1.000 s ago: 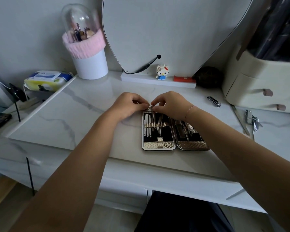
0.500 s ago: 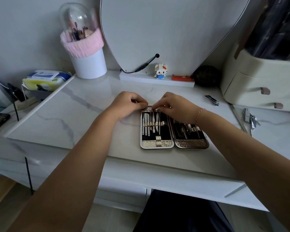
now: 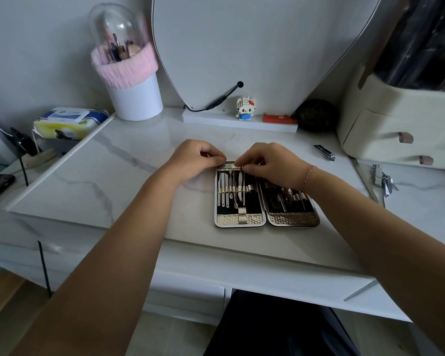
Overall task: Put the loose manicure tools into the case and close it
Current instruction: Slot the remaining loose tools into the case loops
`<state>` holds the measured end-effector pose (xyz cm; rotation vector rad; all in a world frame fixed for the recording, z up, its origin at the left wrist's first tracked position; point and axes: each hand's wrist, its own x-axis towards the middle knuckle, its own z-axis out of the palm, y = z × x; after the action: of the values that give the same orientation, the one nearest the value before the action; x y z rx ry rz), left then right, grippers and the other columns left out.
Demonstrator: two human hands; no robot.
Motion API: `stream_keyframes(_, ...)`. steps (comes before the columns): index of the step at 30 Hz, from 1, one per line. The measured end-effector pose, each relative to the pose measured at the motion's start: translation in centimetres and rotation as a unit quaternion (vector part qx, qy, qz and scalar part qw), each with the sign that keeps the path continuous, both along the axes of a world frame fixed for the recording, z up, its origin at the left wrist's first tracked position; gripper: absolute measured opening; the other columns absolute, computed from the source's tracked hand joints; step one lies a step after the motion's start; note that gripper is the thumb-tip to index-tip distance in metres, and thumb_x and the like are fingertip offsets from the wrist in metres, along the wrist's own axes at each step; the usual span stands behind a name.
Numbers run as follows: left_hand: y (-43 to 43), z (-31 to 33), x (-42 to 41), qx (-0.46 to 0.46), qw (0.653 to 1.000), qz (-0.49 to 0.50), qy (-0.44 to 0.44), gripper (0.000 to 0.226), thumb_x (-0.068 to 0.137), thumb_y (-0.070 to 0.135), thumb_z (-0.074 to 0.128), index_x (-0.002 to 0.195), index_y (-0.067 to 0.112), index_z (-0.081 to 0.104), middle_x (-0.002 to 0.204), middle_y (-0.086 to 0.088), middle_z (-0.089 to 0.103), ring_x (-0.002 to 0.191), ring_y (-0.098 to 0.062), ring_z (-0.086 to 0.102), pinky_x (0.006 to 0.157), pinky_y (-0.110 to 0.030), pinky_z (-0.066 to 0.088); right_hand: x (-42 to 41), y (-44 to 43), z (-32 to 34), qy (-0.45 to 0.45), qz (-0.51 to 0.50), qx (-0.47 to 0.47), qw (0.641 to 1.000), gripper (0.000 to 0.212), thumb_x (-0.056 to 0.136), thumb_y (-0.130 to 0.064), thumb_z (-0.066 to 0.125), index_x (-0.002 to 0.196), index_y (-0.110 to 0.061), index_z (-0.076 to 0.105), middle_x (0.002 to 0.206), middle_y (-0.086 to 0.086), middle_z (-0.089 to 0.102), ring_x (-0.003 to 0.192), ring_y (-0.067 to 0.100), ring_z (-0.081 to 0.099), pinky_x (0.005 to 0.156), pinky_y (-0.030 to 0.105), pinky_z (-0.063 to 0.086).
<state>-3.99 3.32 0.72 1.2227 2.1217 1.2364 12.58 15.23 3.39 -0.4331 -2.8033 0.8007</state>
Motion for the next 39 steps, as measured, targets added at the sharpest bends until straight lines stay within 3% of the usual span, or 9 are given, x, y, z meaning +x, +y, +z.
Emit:
stream_keyframes(5, 0.0, 0.1, 0.0, -0.006, 1.0, 0.001, -0.001, 0.007, 0.078, 0.018, 0.073, 0.083, 0.023, 0.074, 0.082, 0.008, 0.071, 0.081, -0.006, 0.062, 0.08, -0.018, 0.046, -0.2, -0.2, -0.5, 0.039, -0.052, -0.012, 0.998, 0.021, 0.084, -0.019, 0.065, 0.104, -0.018, 0.07, 0.097, -0.003, 0.068, 0.084, 0.006, 0.058, 0.081, 0.018, 0.044)
stream_keyframes(10, 0.0, 0.0, 0.0, -0.006, 1.0, 0.002, 0.003, 0.008, 0.078, 0.017, 0.073, 0.085, 0.021, 0.074, 0.083, 0.007, 0.071, 0.081, -0.005, 0.062, 0.077, -0.014, 0.045, -0.3, -0.1, -0.6, 0.032, -0.043, -0.026, 0.998, 0.015, 0.082, -0.019, 0.067, 0.096, -0.019, 0.073, 0.076, -0.014, 0.061, 0.066, -0.002, 0.053, 0.062, 0.006, 0.039)
stream_keyframes(14, 0.0, 0.0, -0.1, -0.008, 1.0, 0.002, 0.007, 0.008, 0.078, 0.017, 0.073, 0.085, 0.021, 0.074, 0.083, 0.006, 0.071, 0.081, -0.007, 0.062, 0.08, -0.02, 0.045, -0.5, -0.6, -0.8, 0.046, -0.048, -0.02, 0.998, 0.026, 0.083, -0.018, 0.067, 0.109, -0.014, 0.068, 0.089, -0.003, 0.064, 0.075, 0.005, 0.055, 0.074, 0.016, 0.041)
stream_keyframes(22, 0.2, -0.1, -0.1, -0.007, 1.0, 0.004, -0.004, 0.007, 0.078, 0.017, 0.074, 0.082, 0.023, 0.074, 0.082, 0.007, 0.072, 0.079, -0.005, 0.062, 0.076, -0.017, 0.044, 0.5, -1.0, -0.5, 0.086, -0.057, -0.009, 0.995, 0.028, 0.084, -0.024, 0.067, 0.11, -0.015, 0.068, 0.099, -0.003, 0.056, 0.085, 0.008, 0.056, 0.08, 0.019, 0.046)
stream_keyframes(26, 0.1, -0.3, -0.3, 0.002, 1.0, -0.002, -0.012, 0.007, 0.078, 0.018, 0.074, 0.083, 0.022, 0.073, 0.085, 0.008, 0.071, 0.08, -0.003, 0.061, 0.08, -0.018, 0.043, 5.7, 1.9, 0.6, 0.147, -0.189, 0.024, 0.971, 0.018, 0.08, -0.024, 0.07, 0.096, -0.016, 0.072, 0.09, 0.0, 0.066, 0.081, 0.013, 0.061, 0.075, 0.022, 0.05)
stream_keyframes(28, 0.1, -0.4, -0.3, 0.005, 1.0, -0.004, -0.009, 0.008, 0.078, 0.017, 0.074, 0.081, 0.023, 0.073, 0.086, 0.009, 0.071, 0.081, -0.002, 0.06, 0.08, -0.017, 0.042, 9.5, 4.4, 0.6, 0.135, -0.274, 0.041, 0.951, 0.016, 0.078, -0.026, 0.073, 0.089, -0.014, 0.073, 0.082, 0.002, 0.068, 0.078, 0.017, 0.062, 0.079, 0.032, 0.053)
stream_keyframes(31, 0.2, -0.4, -0.1, 0.005, 1.0, -0.007, -0.002, 0.008, 0.076, 0.018, 0.076, 0.081, 0.023, 0.072, 0.086, 0.007, 0.071, 0.081, -0.004, 0.06, 0.079, -0.017, 0.042, 14.7, 7.2, 0.0, 0.088, -0.371, 0.026, 0.924, 0.02, 0.075, -0.029, 0.075, 0.085, -0.013, 0.069, 0.073, 0.0, 0.061, 0.084, 0.023, 0.06, 0.077, 0.033, 0.048)
stream_keyframes(35, 0.5, -0.2, 0.8, 0.0, 0.999, 0.007, 0.036, 0.008, 0.074, 0.019, 0.078, 0.08, 0.021, 0.072, 0.082, 0.004, 0.07, 0.075, -0.007, 0.059, 0.071, -0.015, 0.042, 17.0, 8.1, -1.1, 0.063, -0.39, 0.044, 0.917, 0.025, 0.073, -0.03, 0.076, 0.088, -0.011, 0.069, 0.069, -0.004, 0.052, 0.081, 0.016, 0.048, 0.067, 0.025, 0.034)
stream_keyframes(39, 0.9, -0.4, 1.7, -0.001, 0.998, 0.034, 0.051, 0.014, 0.073, 0.024, 0.079, 0.083, 0.017, 0.073, 0.078, 0.005, 0.069, 0.072, -0.007, 0.057, 0.068, -0.017, 0.041, 16.5, 8.2, -1.9, 0.063, -0.386, 0.043, 0.919, 0.026, 0.071, -0.028, 0.077, 0.09, -0.011, 0.072, 0.08, 0.007, 0.061, 0.079, 0.022, 0.056, 0.071, 0.03, 0.044)
